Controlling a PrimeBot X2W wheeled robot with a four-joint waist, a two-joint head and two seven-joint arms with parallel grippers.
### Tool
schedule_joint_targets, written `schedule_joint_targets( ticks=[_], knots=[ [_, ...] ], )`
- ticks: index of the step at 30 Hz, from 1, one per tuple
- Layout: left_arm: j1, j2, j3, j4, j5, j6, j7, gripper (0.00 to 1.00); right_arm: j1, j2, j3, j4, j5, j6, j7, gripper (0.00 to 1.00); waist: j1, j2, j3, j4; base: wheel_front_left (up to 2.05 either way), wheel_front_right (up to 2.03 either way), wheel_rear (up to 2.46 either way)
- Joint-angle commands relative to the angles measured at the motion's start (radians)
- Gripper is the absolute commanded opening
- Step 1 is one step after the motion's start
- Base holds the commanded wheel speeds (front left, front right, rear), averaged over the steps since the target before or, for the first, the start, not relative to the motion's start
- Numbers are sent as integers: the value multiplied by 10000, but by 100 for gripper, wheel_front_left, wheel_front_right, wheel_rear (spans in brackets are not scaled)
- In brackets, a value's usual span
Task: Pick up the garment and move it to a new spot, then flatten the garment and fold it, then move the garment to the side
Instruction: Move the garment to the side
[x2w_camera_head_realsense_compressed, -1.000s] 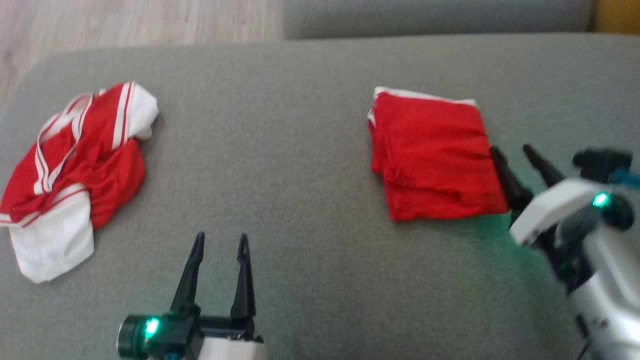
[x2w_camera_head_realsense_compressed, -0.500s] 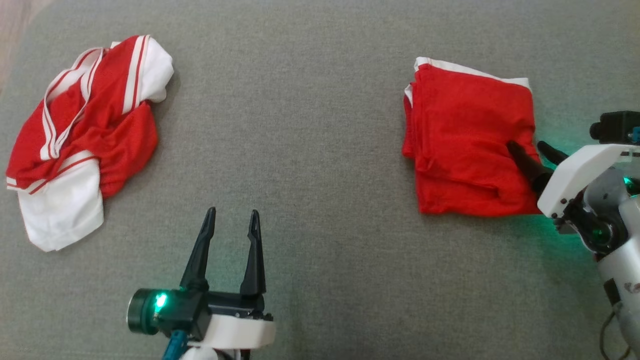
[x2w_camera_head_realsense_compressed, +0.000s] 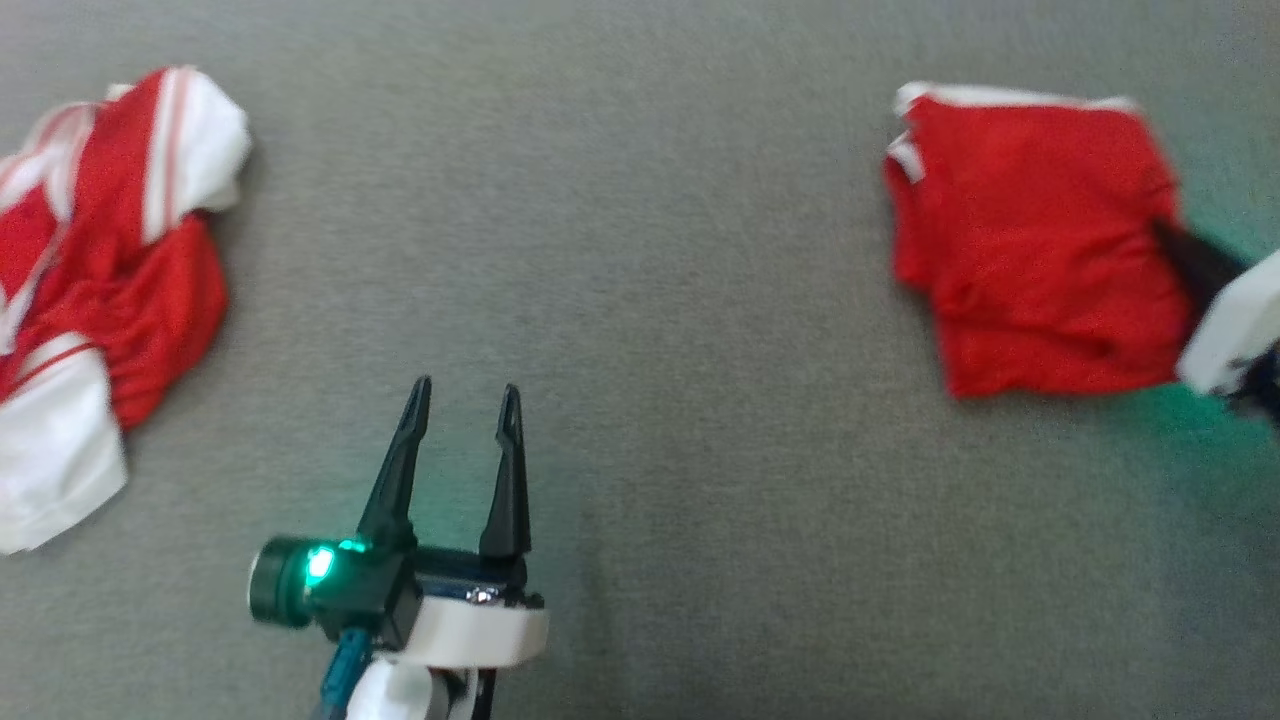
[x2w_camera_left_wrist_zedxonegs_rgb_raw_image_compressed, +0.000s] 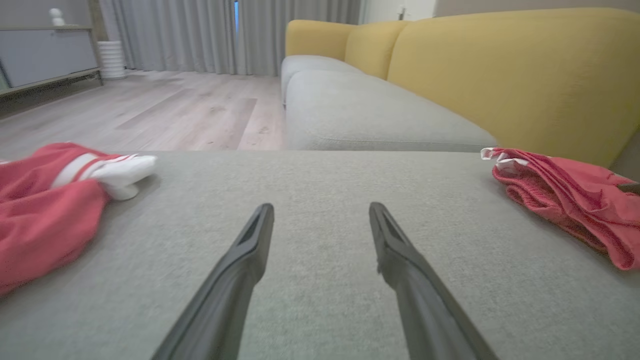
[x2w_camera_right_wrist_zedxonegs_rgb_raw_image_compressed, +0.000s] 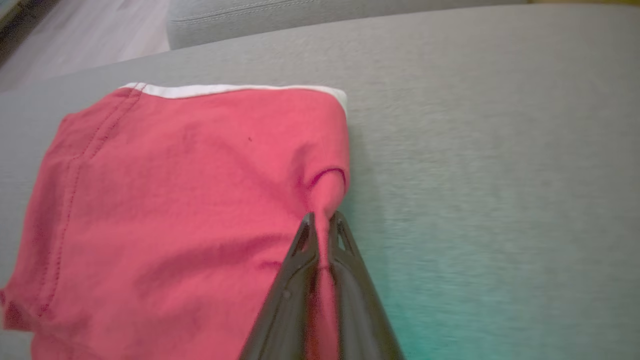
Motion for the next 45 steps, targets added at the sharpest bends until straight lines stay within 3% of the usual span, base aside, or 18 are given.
schedule_joint_targets(
  ticks=[1,10,14,18,19,20,27,34,40,45],
  knots=[
    [-468,-18,338,-267,226,-106,-80,100,-322,-737,-64,-430,-197,-9,-160,0,0,0,507,-438,0,0,0],
    [-1571,-9,596,-236,989,-731,-80,100,-841,-2389,-1321,-669,-492,-9,-743,0,0,0,1881,-1074,0,0,0],
    [-1926,22,811,-237,1148,-908,-80,100,-1045,-2774,-1805,-654,-800,-9,-882,0,0,0,2243,-1239,0,0,0],
    [-2082,19,921,-196,1195,-1044,-80,100,-1101,-2764,-2075,-870,-1087,-9,-871,0,0,0,2337,-1274,0,0,0],
    [-2100,14,965,-201,1101,-1057,-80,100,-1130,-2692,-2271,-799,-1328,-9,-997,34,0,0,2315,-1256,0,0,0],
    [-2109,8,983,-204,1022,-1060,-80,100,-1169,-2577,-2512,-694,-1624,-9,-1176,100,0,0,2266,-1225,0,0,0],
    [-1723,-14,746,-38,651,-916,-80,100,-581,-1317,-2785,-608,-3391,-9,-1642,100,0,0,995,-862,0,0,0],
    [-690,-16,650,139,223,-524,-80,100,933,566,-1214,-1267,-3197,-9,-2279,100,0,0,-1075,-502,0,0,0],
    [307,-17,588,579,-302,-350,-80,100,2423,2253,-176,-934,-2838,-9,-4274,100,0,0,-2765,-185,0,0,0],
    [957,-17,651,416,-657,4,-80,100,3405,3694,-433,-340,-3293,-9,-5632,100,0,0,-3628,-43,0,0,0]
  ],
)
